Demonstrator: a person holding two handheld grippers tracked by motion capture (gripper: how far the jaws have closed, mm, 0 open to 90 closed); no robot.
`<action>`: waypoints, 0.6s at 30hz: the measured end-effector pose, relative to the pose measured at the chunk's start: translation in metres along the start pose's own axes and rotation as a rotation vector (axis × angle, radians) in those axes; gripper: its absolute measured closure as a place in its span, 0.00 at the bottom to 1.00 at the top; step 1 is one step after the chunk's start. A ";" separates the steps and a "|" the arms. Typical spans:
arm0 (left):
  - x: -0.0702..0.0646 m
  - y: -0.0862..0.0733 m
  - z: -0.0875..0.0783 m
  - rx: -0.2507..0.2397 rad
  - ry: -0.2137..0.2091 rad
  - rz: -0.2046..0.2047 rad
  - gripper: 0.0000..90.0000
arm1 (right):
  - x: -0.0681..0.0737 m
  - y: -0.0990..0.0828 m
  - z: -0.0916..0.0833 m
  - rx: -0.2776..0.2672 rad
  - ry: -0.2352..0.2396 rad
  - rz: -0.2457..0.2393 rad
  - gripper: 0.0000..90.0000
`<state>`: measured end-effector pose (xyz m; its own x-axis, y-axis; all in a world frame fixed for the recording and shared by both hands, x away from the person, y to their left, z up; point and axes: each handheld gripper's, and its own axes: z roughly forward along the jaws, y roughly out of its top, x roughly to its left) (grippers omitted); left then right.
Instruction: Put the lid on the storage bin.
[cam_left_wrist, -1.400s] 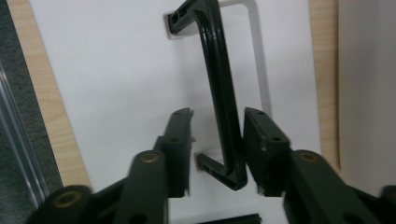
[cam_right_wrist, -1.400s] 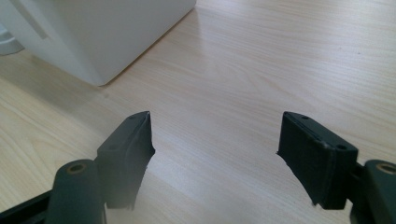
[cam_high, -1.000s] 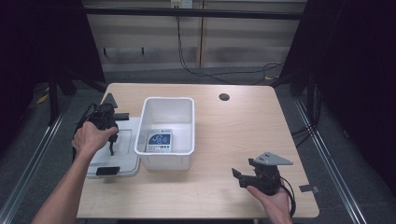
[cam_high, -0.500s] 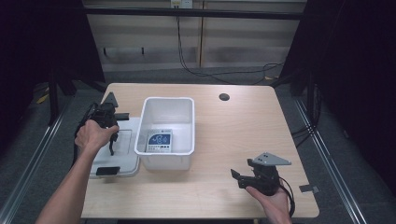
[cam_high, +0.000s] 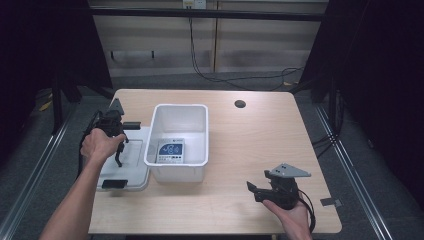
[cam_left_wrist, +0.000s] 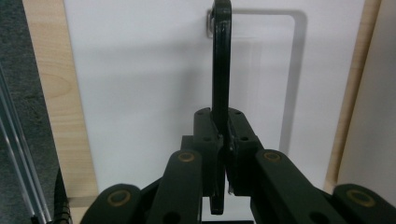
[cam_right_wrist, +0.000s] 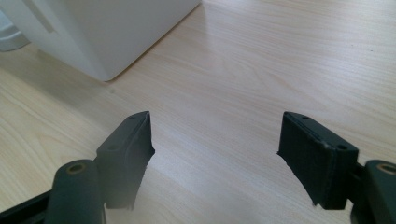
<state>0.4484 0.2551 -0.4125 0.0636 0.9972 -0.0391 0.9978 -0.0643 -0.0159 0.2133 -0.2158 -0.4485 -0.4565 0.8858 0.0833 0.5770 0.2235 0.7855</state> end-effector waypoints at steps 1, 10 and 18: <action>0.001 0.000 -0.001 0.004 -0.005 0.002 0.94 | 0.000 0.000 0.000 -0.003 0.000 -0.001 0.28; 0.010 -0.003 -0.011 -0.007 -0.040 0.004 0.94 | 0.000 0.000 0.001 0.002 -0.003 0.000 0.28; 0.016 -0.006 -0.027 -0.021 -0.058 0.001 0.95 | 0.001 0.000 0.001 0.005 -0.005 0.003 0.28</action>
<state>0.4442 0.2721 -0.3863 0.0643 0.9932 -0.0966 0.9979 -0.0641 0.0046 0.2135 -0.2147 -0.4486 -0.4513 0.8885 0.0827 0.5819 0.2228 0.7821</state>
